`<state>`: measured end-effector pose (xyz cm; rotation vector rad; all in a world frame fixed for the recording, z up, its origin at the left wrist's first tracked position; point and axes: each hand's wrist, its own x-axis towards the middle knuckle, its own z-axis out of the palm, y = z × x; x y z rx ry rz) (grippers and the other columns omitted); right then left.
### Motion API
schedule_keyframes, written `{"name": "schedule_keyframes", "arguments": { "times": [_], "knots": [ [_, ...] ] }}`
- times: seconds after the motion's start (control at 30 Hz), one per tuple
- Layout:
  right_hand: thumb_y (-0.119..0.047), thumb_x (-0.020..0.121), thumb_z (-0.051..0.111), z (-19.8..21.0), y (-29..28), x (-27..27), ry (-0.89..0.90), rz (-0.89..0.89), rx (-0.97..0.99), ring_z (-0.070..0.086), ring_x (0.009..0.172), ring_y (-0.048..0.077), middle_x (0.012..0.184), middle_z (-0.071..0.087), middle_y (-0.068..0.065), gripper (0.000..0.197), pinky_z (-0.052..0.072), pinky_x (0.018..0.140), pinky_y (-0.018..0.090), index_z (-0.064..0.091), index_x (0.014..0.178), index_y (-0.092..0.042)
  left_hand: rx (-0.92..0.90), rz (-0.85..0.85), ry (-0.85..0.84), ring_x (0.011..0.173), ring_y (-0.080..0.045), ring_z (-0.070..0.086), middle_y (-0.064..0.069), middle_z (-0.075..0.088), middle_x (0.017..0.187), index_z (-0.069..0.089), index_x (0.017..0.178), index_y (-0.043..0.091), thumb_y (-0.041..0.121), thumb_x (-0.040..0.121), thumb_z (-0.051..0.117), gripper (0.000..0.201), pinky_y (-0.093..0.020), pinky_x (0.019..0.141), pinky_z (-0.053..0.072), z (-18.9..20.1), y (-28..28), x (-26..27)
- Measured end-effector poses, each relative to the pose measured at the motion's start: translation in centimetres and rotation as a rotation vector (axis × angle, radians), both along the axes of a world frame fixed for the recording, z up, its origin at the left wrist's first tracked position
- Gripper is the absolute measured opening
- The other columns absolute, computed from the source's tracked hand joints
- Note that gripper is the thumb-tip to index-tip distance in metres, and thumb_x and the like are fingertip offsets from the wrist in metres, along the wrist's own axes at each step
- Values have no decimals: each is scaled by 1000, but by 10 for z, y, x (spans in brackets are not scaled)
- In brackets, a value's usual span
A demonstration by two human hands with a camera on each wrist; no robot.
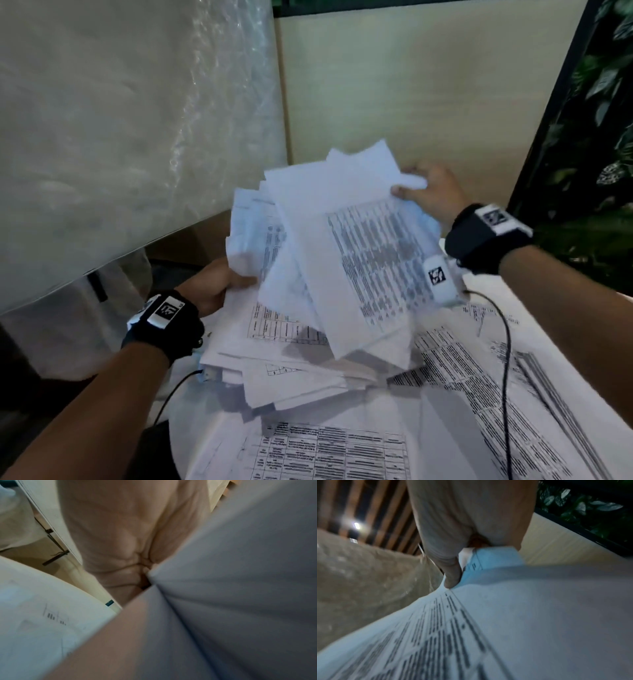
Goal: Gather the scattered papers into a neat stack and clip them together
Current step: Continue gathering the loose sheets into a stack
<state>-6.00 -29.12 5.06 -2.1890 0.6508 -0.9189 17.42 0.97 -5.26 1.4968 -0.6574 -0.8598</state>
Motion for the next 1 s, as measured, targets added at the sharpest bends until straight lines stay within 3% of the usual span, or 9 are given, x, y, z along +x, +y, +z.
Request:
{"name": "schedule_keyframes", "arguments": {
  "times": [0.17,0.23,0.33,0.47,0.6,0.73,0.87,0.93,1.0],
  "knots": [
    [-20,97,55,-80,10,35,318,32,-38,56,116,21,126,60,4,25,40,87,25,57,121,-14,50,-100,124,79,-27,75,-19,73,109,64,115,-2,-7,86,58,30,-36,70,62,-11,-11,-10],
    [-19,98,51,-97,17,46,314,13,3,59,113,25,125,62,8,16,45,91,32,58,112,-20,95,-67,163,80,-26,74,-23,66,122,59,125,-5,0,96,51,30,-35,71,61,-21,-17,-12],
    [-13,97,51,-110,31,58,211,-65,43,62,102,29,108,65,10,12,45,79,28,61,103,-12,137,-70,237,82,-24,75,-18,69,118,59,126,-4,14,100,52,33,-33,71,61,-27,-21,-18],
    [-15,95,53,-117,38,68,168,-197,115,53,116,32,125,54,17,20,35,93,24,64,108,-5,263,-219,98,88,-30,74,-20,72,114,67,118,2,1,87,67,30,-38,72,61,-23,-22,-24],
    [-23,90,55,-113,37,60,300,-336,209,43,123,39,132,42,16,22,39,101,34,69,102,-11,337,-194,-48,91,-31,73,-18,74,109,65,120,0,-10,82,67,39,-37,73,60,-21,-23,-18],
    [-19,87,59,-116,23,36,489,-292,239,59,110,35,121,62,15,22,50,95,37,71,99,-5,220,-114,-39,100,-37,69,-23,69,119,66,118,3,-7,70,73,49,-45,86,58,-20,-9,-3],
    [-15,89,64,-118,11,14,553,-304,299,56,119,32,125,62,15,27,45,96,31,65,114,-6,41,-49,58,74,-27,75,-18,76,96,71,98,3,-18,50,74,53,-37,59,61,-21,21,14],
    [-26,89,67,-115,12,9,567,-281,297,57,117,31,126,62,14,35,46,94,31,64,117,-7,-24,-57,57,73,-26,75,-19,76,97,74,94,3,-6,46,85,50,-34,58,60,-20,35,24],
    [-55,80,69,-111,24,12,488,-116,442,64,97,27,113,67,11,60,50,89,35,64,115,-6,-73,-30,52,79,-27,75,-16,77,98,79,92,6,14,31,98,64,-35,62,61,-22,45,32]
  ]
}}
